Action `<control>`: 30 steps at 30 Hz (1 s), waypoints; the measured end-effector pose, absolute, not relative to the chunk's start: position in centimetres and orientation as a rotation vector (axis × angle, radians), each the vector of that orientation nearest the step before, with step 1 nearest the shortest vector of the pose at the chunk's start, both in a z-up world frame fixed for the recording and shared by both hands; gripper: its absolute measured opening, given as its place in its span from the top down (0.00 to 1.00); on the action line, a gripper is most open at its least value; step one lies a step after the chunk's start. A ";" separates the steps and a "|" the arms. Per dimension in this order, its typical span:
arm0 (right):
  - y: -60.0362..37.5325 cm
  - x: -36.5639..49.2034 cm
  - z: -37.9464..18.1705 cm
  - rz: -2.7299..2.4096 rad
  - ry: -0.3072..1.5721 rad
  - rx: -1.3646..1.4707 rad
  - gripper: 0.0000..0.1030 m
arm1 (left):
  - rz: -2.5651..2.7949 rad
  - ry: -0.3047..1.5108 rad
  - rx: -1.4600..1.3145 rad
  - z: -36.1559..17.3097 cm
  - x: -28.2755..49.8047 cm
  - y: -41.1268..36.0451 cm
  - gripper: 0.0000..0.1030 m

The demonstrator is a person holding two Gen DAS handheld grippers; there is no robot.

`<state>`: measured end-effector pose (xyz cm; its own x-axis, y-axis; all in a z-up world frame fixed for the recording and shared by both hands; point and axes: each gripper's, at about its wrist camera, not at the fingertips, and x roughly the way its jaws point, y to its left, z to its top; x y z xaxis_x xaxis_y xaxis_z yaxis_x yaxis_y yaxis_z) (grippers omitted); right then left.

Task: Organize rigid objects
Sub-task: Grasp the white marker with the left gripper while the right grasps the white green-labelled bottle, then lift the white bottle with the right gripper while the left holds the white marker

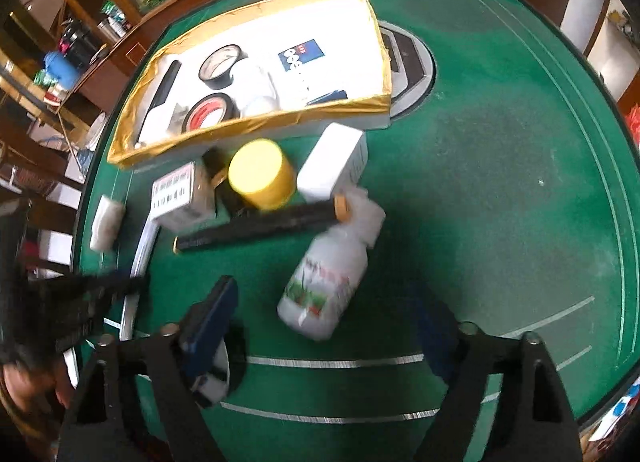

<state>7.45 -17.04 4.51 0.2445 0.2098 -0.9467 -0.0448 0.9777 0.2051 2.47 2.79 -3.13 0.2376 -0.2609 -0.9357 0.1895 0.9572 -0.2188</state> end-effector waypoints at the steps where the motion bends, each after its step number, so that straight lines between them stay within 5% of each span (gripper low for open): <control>1: -17.0 7.8 4.1 0.170 1.331 0.149 0.44 | -0.309 1.295 -0.070 -3.1 2.3 2.9 0.87; 4: -16.9 8.3 3.0 0.163 1.374 0.153 0.56 | -0.304 1.303 -0.090 -3.2 2.3 3.4 0.87; 15: -17.2 6.4 2.9 0.174 1.394 0.020 0.66 | -0.288 1.320 -0.052 -3.2 3.4 2.4 0.86; 30: -16.8 4.5 3.0 0.184 1.346 -0.034 0.67 | -0.286 1.297 -0.082 -3.3 3.3 2.3 0.87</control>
<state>4.47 -16.75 3.03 0.2110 0.1134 -0.9709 -0.1521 0.9850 0.0820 3.34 2.27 -3.27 0.2406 -0.2544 -0.9367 0.1628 0.9620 -0.2194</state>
